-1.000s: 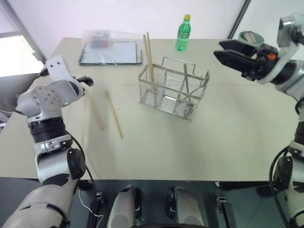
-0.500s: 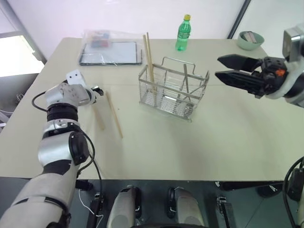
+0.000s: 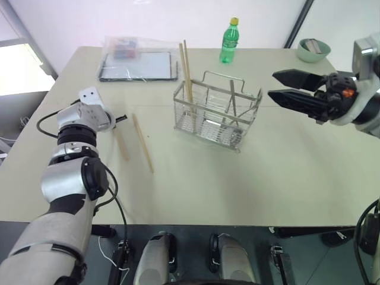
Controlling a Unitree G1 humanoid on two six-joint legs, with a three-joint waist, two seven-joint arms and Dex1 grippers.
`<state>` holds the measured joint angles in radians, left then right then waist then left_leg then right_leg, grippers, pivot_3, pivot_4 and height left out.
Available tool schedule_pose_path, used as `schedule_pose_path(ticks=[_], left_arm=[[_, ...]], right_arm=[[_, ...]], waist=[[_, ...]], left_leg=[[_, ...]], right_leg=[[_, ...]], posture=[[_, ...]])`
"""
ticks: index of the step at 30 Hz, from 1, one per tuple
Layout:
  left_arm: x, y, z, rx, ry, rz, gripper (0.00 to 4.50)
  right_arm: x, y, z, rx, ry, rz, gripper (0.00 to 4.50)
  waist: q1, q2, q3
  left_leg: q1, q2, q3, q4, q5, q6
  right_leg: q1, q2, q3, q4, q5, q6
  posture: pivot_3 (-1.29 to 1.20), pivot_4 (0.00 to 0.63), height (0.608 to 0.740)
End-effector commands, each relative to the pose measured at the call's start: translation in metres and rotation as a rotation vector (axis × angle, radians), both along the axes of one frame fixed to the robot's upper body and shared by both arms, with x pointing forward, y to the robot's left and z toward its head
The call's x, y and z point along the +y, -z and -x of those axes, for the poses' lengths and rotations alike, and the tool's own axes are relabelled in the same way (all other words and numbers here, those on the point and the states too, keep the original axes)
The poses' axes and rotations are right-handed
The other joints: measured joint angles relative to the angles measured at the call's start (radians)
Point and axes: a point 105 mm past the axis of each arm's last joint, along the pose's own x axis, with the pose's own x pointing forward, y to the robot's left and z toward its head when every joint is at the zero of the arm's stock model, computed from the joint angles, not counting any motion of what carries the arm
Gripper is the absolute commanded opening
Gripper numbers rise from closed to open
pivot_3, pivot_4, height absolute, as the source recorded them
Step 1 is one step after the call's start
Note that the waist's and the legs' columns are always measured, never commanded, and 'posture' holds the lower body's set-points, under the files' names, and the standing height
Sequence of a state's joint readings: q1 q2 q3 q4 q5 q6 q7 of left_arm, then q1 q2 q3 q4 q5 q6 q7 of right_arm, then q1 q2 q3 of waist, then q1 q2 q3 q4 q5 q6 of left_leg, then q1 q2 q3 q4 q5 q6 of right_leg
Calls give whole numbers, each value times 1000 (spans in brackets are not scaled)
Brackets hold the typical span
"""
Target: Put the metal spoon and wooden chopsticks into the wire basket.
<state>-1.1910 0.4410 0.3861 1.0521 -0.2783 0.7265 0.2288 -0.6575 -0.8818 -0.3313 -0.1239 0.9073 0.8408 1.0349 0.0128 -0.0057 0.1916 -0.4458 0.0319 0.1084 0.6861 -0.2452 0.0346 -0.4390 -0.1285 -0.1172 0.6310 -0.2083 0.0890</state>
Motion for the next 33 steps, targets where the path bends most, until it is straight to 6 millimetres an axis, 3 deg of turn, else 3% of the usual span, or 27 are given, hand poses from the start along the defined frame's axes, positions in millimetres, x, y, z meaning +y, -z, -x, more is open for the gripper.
schedule_pose_path(ticks=[1,4,7,10,12,15,18,25,33], left_arm=[[14,-70,-11,-286,-44,-74,114],[13,-126,-12,-571,-50,-19,114],[-22,-213,4,-984,114,128,114],[-47,-252,21,-1161,218,237,114],[-68,-265,28,-1211,288,309,114],[-103,-269,33,-1229,407,325,114],[-143,-256,32,-1195,538,278,114],[-190,-215,28,-1130,685,134,114],[-219,-178,32,-1131,779,-80,114]], right_arm=[[-6,-8,2,-38,15,0,3485],[-8,-8,1,-28,21,-2,3485],[-8,-6,-1,-9,30,-2,3485],[-7,-5,-1,1,36,-4,3485],[-7,-5,-1,6,41,-5,3485],[-7,-4,-1,8,55,-9,3485],[-8,-6,-2,4,81,-22,3485],[-13,-10,4,1,129,-66,3485],[-18,-13,7,-8,181,-92,3485]], waist=[[0,-1,0],[0,-2,1],[4,-5,3],[5,-6,3],[2,-6,3],[1,-6,3],[2,-6,3],[1,-6,3],[1,-6,3]], left_leg=[[0,0,0,0,0,0],[-1,0,1,0,1,-2],[-3,0,1,0,1,-2],[-4,-2,1,0,2,-4],[-4,-3,2,0,2,-2],[-2,-3,2,0,2,-2],[0,-3,2,0,1,0],[-1,-2,2,0,1,1],[-1,-2,2,0,-1,4]], right_leg=[[0,0,0,0,0,0],[-1,0,0,0,0,0],[-2,-1,0,-1,0,0],[-2,-4,-1,-1,0,0],[-1,-5,-1,-2,1,1],[0,-4,-1,-2,1,2],[1,-3,-1,0,1,1],[1,-3,-1,-1,1,1],[0,-3,-1,-1,1,1]], posture=[[0,150,707],[0,150,707],[0,150,707],[0,150,707],[0,150,707],[0,150,707],[0,150,707],[0,150,707],[0,150,707]])
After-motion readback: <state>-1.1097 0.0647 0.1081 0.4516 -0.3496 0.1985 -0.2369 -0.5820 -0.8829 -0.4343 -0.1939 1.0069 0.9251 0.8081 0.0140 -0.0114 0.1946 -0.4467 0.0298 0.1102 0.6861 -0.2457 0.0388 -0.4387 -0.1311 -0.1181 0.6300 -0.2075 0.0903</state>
